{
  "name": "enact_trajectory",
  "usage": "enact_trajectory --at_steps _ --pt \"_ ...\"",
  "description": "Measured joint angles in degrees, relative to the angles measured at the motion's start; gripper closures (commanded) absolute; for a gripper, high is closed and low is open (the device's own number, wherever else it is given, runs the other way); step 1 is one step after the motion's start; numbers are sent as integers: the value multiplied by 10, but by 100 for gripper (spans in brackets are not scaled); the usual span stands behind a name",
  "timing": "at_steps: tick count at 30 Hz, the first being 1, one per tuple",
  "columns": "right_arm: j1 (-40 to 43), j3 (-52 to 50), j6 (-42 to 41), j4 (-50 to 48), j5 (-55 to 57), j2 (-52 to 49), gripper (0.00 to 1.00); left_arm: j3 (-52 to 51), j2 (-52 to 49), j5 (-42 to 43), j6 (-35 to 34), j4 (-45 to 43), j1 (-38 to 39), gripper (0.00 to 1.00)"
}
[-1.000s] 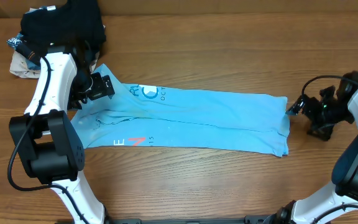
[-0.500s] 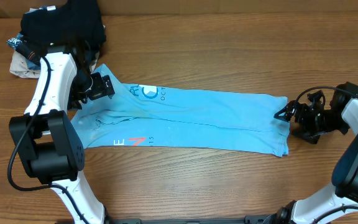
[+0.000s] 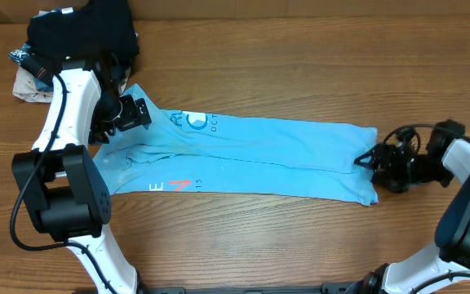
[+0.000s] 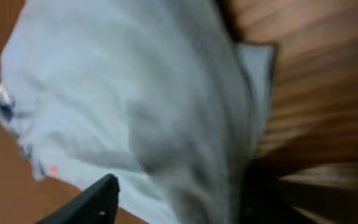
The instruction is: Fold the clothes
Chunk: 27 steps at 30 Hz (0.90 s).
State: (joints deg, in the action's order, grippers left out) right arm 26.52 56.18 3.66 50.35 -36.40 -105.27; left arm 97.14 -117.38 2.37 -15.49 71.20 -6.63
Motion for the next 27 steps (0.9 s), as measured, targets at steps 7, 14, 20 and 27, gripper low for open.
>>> enact_trajectory --at_steps 7,14,20,27 --pt "0 -7 -8 -14 15 -4 87 0 0 0 0 0 0 0" --pt "-2 1 -66 -23 64 -8 96 0 0 2 0 0 0 0" --pt "-4 44 -118 0 149 -9 96 0 0 2 0 0 0 0" --pt "-4 138 -157 94 240 -14 96 0 0 3 0 0 0 0"
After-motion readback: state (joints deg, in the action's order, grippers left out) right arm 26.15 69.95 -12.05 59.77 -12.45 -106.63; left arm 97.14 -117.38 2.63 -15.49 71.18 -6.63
